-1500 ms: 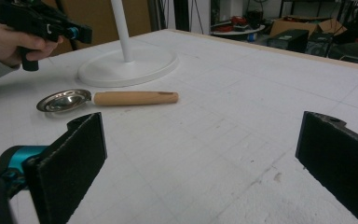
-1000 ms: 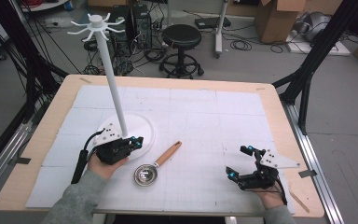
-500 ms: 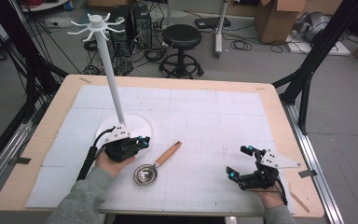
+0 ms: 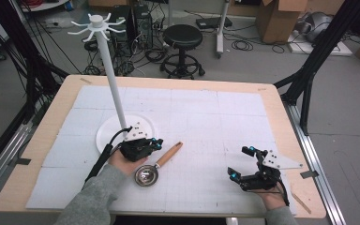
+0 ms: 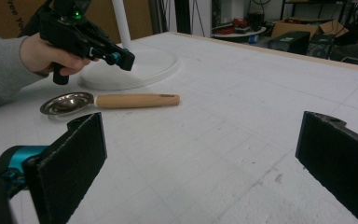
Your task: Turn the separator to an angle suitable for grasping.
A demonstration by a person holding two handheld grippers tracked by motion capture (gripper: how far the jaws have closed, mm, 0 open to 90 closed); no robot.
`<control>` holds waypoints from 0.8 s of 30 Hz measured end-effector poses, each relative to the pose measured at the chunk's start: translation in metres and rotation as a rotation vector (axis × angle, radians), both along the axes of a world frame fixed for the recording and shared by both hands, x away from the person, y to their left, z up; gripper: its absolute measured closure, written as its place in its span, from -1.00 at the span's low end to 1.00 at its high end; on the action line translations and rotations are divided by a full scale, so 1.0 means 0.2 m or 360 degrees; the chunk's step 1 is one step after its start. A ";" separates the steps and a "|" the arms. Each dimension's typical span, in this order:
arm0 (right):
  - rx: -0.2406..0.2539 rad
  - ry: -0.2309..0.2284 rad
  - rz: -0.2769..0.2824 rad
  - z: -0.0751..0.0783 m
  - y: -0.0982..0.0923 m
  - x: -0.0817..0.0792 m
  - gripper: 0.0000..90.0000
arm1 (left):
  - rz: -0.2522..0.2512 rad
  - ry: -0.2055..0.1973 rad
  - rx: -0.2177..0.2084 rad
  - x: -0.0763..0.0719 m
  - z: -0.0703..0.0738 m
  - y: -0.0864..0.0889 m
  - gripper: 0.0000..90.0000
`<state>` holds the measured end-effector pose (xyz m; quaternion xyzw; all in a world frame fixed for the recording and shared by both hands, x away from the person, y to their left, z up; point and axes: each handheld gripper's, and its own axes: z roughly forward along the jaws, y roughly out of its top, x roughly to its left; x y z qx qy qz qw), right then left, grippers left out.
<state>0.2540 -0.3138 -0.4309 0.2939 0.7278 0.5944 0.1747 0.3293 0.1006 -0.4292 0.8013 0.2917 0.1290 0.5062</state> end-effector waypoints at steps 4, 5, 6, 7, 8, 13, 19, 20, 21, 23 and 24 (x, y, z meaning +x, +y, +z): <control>0.0004 0.0000 0.0006 0.00 0.00 0.00 -0.98 | -0.0015 0.0002 0.0044 0.01 -0.03 -0.03 0.99; 0.0002 0.0004 0.0006 0.00 0.00 0.00 -0.98 | -0.0014 0.0002 0.0056 0.02 -0.03 -0.04 0.99; 0.0000 0.0008 0.0006 -0.01 0.00 0.01 -0.98 | -0.0014 0.0008 0.0070 0.02 -0.04 -0.05 0.99; 0.0002 0.0020 0.0007 -0.01 0.00 0.00 -0.98 | -0.0017 0.0015 0.0078 0.03 -0.04 -0.05 0.99; -0.0002 0.0013 0.0009 -0.01 0.00 0.01 -0.98 | -0.0012 0.0023 0.0074 0.03 -0.04 -0.06 0.99; -0.0001 0.0005 0.0007 0.00 0.00 0.01 -0.98 | -0.0013 0.0040 0.0090 0.05 -0.03 -0.08 0.99; 0.0002 0.0017 0.0013 0.00 0.00 0.00 -0.98 | -0.0023 0.0038 0.0103 0.07 -0.02 -0.12 0.99; 0.0004 0.0018 0.0013 0.00 0.00 0.00 -0.98 | -0.0022 0.0042 0.0114 0.08 -0.03 -0.12 0.99; 0.0004 0.0018 0.0013 0.00 0.00 0.00 -0.98 | -0.0022 0.0050 0.0125 0.09 -0.03 -0.13 0.99; 0.0004 0.0018 0.0014 0.00 0.00 0.00 -0.98 | -0.0020 0.0056 0.0130 0.10 -0.03 -0.14 0.99; 0.0008 0.0021 0.0013 0.00 0.00 0.00 -0.98 | -0.0017 0.0064 0.0128 0.11 -0.03 -0.14 0.99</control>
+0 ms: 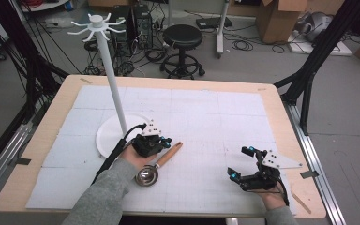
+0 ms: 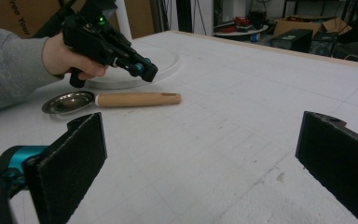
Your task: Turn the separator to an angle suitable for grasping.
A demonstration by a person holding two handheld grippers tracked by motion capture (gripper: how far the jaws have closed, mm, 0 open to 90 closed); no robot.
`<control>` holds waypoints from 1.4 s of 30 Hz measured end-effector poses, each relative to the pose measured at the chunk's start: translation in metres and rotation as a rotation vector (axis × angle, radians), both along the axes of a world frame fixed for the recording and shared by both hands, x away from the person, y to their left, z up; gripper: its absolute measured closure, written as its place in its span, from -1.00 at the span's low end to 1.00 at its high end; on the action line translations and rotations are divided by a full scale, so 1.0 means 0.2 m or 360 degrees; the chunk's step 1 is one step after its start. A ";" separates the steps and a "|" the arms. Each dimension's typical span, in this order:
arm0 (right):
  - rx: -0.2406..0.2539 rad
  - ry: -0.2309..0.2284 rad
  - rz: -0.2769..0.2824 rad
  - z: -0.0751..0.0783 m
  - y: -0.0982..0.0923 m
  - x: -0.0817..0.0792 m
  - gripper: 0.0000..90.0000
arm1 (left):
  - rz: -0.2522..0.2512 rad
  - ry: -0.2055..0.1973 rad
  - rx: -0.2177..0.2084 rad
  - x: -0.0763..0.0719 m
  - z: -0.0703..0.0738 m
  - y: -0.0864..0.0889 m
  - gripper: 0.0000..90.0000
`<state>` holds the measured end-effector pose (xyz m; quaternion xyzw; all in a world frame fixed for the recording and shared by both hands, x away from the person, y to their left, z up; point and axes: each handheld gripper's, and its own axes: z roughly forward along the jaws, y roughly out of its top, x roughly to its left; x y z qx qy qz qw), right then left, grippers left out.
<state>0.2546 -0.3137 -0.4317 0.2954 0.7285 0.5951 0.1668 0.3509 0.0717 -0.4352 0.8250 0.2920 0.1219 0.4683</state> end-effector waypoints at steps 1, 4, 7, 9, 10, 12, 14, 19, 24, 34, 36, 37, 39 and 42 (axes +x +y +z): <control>0.0000 0.0001 0.0000 0.00 0.00 0.00 -0.98 | 0.0002 0.0015 0.0003 0.01 0.00 -0.01 0.99; 0.0000 -0.0010 0.0001 0.00 0.00 0.00 -0.98 | -0.0001 0.0041 0.0055 0.03 -0.03 -0.02 0.99; -0.0005 -0.0008 0.0009 0.00 0.00 0.00 -0.98 | 0.0010 0.0064 0.0065 0.05 -0.04 -0.02 0.99; -0.0005 -0.0008 0.0009 0.00 0.00 0.00 -0.98 | 0.0007 0.0077 0.0068 0.05 -0.04 -0.02 0.99; -0.0003 -0.0006 0.0005 0.00 0.00 0.00 -0.98 | -0.0005 0.0079 0.0081 0.06 -0.04 -0.02 0.99; -0.0010 -0.0013 0.0007 0.00 0.00 0.01 -0.98 | -0.0015 0.0092 0.0088 0.06 -0.04 -0.04 0.99; -0.0012 0.0001 0.0013 0.00 0.00 0.01 -0.98 | -0.0022 0.0111 0.0106 0.06 -0.04 -0.05 0.99; -0.0015 0.0001 0.0010 0.00 0.00 0.01 -0.98 | -0.0031 0.0122 0.0145 0.07 -0.05 -0.07 0.99; -0.0015 -0.0002 0.0013 0.00 0.00 0.01 -0.98 | -0.0023 0.0134 0.0153 0.08 -0.06 -0.07 0.99; -0.0022 0.0004 0.0015 -0.01 0.01 0.01 -0.98 | -0.0032 0.0149 0.0136 0.09 -0.06 -0.07 0.99; -0.0019 0.0005 0.0015 -0.01 0.01 0.01 -0.98 | -0.0038 0.0163 0.0125 0.10 -0.06 -0.06 0.99; -0.0022 0.0004 0.0014 -0.01 0.01 0.01 -0.98 | -0.0036 0.0170 0.0124 0.10 -0.06 -0.06 0.99; -0.0026 -0.0001 0.0010 -0.01 0.01 0.01 -0.98 | -0.0035 0.0175 0.0121 0.10 -0.06 -0.06 0.99; -0.0025 0.0005 0.0018 -0.01 0.01 0.01 -0.98 | -0.0035 0.0173 0.0123 0.10 -0.06 -0.06 0.99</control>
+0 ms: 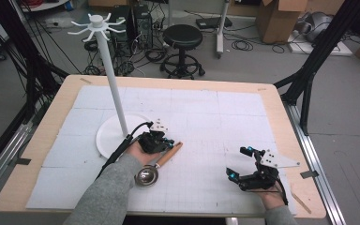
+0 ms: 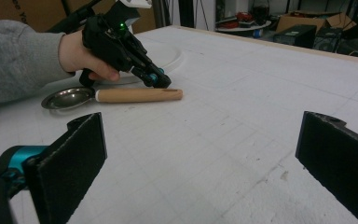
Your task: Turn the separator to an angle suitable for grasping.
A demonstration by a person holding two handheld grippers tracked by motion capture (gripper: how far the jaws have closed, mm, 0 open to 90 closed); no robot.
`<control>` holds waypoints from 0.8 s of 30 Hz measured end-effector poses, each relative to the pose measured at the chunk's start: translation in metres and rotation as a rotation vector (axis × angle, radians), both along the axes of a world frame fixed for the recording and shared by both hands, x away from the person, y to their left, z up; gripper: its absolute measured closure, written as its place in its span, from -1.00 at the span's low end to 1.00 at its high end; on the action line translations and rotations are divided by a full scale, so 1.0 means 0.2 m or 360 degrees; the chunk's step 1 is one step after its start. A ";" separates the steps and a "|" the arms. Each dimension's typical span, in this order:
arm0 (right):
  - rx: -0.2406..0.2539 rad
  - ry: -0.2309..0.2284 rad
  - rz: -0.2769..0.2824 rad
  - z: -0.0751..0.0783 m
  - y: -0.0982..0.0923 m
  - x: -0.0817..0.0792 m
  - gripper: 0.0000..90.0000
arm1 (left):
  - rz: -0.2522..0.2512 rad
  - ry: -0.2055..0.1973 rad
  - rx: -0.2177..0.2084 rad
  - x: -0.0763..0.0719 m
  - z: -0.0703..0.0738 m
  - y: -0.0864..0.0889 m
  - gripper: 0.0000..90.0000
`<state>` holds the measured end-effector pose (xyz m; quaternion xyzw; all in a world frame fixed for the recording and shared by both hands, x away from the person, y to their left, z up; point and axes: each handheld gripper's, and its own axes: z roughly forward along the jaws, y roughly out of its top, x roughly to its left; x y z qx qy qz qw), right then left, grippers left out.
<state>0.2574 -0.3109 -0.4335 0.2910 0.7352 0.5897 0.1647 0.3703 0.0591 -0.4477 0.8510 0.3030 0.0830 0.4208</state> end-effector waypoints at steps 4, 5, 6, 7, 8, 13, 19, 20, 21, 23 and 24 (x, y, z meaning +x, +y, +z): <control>0.0000 0.0001 -0.0003 0.00 0.00 0.00 -0.98 | 0.0005 0.0004 -0.0001 0.00 0.00 0.00 0.99; -0.0002 -0.0001 -0.0006 0.00 -0.01 0.00 -0.98 | 0.0007 0.0001 0.0007 0.00 0.00 0.00 0.99; -0.0002 -0.0003 -0.0010 0.00 -0.01 0.00 -0.98 | 0.0003 -0.0005 0.0016 0.00 0.00 0.00 0.99; 0.0000 -0.0002 -0.0013 0.00 -0.01 0.00 -0.98 | 0.0003 -0.0009 0.0018 0.00 0.00 0.00 0.99; -0.0003 -0.0002 -0.0014 0.00 -0.01 0.00 -0.98 | 0.0005 -0.0012 0.0014 0.00 0.00 0.00 0.99; -0.0004 -0.0003 -0.0012 0.00 -0.01 0.00 -0.98 | -0.0012 -0.0006 0.0014 -0.01 0.00 -0.01 0.99; -0.0001 0.0007 -0.0011 0.00 -0.01 0.00 -0.98 | -0.0021 -0.0014 0.0015 -0.01 0.00 -0.01 0.99; -0.0004 0.0002 -0.0012 0.00 -0.01 0.00 -0.98 | -0.0021 -0.0016 0.0012 -0.01 0.00 -0.01 0.99; -0.0004 -0.0002 -0.0010 0.00 -0.01 0.00 -0.98 | -0.0026 -0.0022 0.0015 -0.01 0.00 -0.01 0.99; -0.0001 -0.0001 -0.0013 0.00 -0.01 0.00 -0.98 | -0.0027 -0.0017 0.0015 -0.02 0.00 -0.01 0.99; -0.0002 -0.0001 -0.0013 0.00 -0.01 0.00 -0.98 | -0.0036 -0.0020 0.0027 -0.02 0.00 -0.01 0.99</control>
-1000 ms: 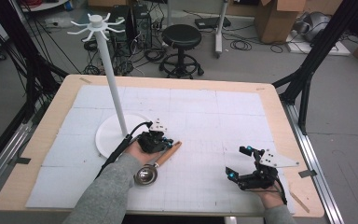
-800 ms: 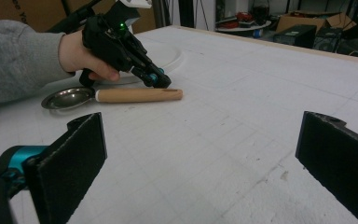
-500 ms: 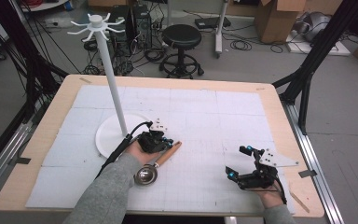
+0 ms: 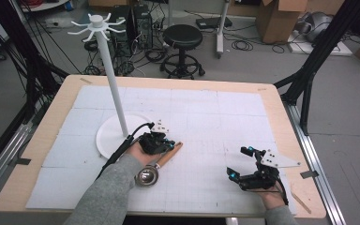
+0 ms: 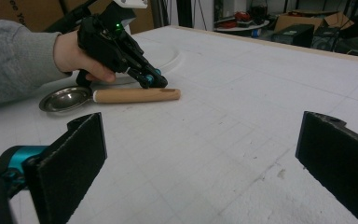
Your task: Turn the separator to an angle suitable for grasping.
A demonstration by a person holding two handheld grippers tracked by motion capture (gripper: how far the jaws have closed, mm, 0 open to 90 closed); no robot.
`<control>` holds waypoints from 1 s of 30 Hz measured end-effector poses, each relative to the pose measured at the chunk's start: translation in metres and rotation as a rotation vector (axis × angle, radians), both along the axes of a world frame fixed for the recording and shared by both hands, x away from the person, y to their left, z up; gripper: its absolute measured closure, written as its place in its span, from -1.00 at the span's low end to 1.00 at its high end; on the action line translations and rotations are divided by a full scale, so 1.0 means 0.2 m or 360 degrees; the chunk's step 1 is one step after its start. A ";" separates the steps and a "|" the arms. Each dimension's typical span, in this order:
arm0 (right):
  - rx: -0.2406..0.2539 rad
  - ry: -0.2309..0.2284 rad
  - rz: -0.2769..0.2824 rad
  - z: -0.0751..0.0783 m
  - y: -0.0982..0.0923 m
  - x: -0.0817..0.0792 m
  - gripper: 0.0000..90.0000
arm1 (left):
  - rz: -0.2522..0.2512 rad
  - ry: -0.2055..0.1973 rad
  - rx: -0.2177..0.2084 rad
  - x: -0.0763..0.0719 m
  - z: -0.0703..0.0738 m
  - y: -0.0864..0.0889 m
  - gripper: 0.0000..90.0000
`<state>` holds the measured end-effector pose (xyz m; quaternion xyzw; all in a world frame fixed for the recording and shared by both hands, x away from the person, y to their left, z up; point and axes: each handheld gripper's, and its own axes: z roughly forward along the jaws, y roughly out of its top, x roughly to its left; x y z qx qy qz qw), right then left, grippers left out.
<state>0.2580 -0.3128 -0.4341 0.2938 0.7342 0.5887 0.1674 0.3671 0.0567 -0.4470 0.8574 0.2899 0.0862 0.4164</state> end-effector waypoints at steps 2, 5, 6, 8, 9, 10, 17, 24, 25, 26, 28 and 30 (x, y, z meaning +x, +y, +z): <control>-0.0003 0.0004 0.0003 0.00 0.00 0.00 -0.98 | -0.0002 0.0000 -0.0005 0.00 0.00 0.00 0.99; 0.0000 0.0010 0.0004 0.00 0.00 0.00 -0.98 | -0.0002 -0.0003 -0.0007 0.00 0.00 0.00 0.99; -0.0001 0.0009 0.0003 0.00 0.00 0.00 -0.98 | -0.0007 -0.0005 -0.0006 0.00 0.00 0.00 0.99; -0.0002 0.0009 0.0003 0.00 0.00 0.00 -0.98 | -0.0011 -0.0006 -0.0002 0.00 0.00 0.00 0.99; 0.0000 0.0011 0.0003 0.00 0.00 0.00 -0.98 | -0.0012 -0.0006 0.0001 0.00 0.00 0.00 0.99; -0.0003 0.0004 0.0002 0.00 0.00 0.00 -0.98 | -0.0014 -0.0008 0.0008 0.00 0.00 0.00 0.99; -0.0001 0.0012 0.0004 0.00 0.00 0.00 -0.98 | -0.0035 -0.0026 0.0025 -0.03 0.00 -0.03 0.99; -0.0002 0.0008 0.0004 0.00 0.00 0.00 -0.98 | -0.0032 -0.0024 0.0030 -0.03 0.01 -0.03 1.00; -0.0003 0.0008 0.0007 0.00 0.00 0.00 -0.98 | -0.0044 -0.0032 0.0040 -0.03 0.01 -0.03 1.00; -0.0003 0.0009 0.0006 0.00 0.00 0.00 -0.98 | -0.0038 -0.0030 0.0040 -0.04 0.01 -0.04 1.00; -0.0005 0.0009 0.0007 0.00 0.00 0.00 -0.98 | -0.0044 -0.0037 0.0049 -0.04 0.01 -0.04 1.00; -0.0006 0.0006 0.0008 0.00 0.01 0.00 -0.98 | -0.0052 -0.0044 0.0054 -0.05 0.01 -0.04 1.00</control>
